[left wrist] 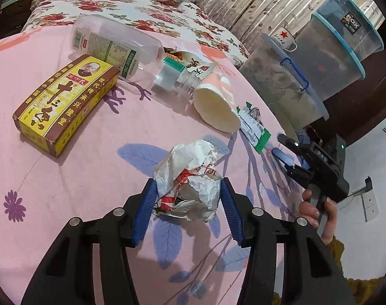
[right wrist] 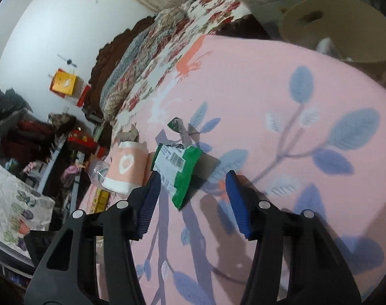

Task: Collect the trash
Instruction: 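Carry wrapper with left tool while right tool carries packet, release both into beige bin, then move both open tools back over the bedspread toward remaining trash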

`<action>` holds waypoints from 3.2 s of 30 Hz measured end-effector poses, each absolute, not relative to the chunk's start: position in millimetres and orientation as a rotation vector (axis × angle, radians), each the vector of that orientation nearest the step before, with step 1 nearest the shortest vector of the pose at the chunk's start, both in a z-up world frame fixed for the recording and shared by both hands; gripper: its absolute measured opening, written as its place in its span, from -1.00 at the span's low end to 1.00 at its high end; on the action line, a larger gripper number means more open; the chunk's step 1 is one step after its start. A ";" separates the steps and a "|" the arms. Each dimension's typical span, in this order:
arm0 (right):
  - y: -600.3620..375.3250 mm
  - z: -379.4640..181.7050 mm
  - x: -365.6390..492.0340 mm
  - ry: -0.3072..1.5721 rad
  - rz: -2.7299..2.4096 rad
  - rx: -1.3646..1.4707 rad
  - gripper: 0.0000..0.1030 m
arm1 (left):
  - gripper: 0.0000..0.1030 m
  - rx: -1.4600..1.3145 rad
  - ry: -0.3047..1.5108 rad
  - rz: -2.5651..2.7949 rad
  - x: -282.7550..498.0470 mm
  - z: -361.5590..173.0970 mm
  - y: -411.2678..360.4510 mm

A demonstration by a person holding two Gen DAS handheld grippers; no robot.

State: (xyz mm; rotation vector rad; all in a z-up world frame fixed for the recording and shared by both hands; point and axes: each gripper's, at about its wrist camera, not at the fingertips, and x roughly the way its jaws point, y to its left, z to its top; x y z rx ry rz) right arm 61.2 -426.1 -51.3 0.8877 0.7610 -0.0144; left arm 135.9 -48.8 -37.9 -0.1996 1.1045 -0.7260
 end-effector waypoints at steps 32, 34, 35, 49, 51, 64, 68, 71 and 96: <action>-484.9 -16.7 -28.5 0.539 -0.070 0.887 -0.89 | -0.12 0.019 1.136 -0.999 115.0 -23.8 -219.3; -505.8 -13.1 -33.5 0.500 -0.111 0.885 -0.89 | -0.13 0.045 1.139 -1.041 121.5 -21.2 -256.1; -513.1 -12.0 -34.9 0.488 -0.125 0.885 -0.89 | -0.13 0.053 1.138 -1.057 124.4 -19.6 -270.7; -637.8 -40.2 -15.7 0.471 -0.353 0.922 -0.81 | 0.36 0.152 1.089 -1.115 171.0 -12.7 -504.8; -648.0 -53.3 -7.6 0.499 -0.316 0.995 -0.81 | 0.36 0.145 1.102 -1.100 175.0 -14.4 -510.0; -577.4 -24.8 4.6 0.458 -0.189 0.910 0.60 | 0.36 0.016 1.121 -1.205 133.7 -5.5 -356.6; -527.0 -18.9 44.3 0.566 -0.051 0.857 0.36 | 0.36 0.000 1.121 -1.172 119.0 -18.6 -269.2; -481.4 -15.6 76.4 0.644 0.051 0.801 0.23 | 0.36 -0.027 1.128 -1.080 122.1 -28.7 -205.1; -195.1 -1.9 197.1 1.052 0.502 0.253 -0.03 | 0.36 -0.530 1.025 -0.676 179.1 -28.6 52.4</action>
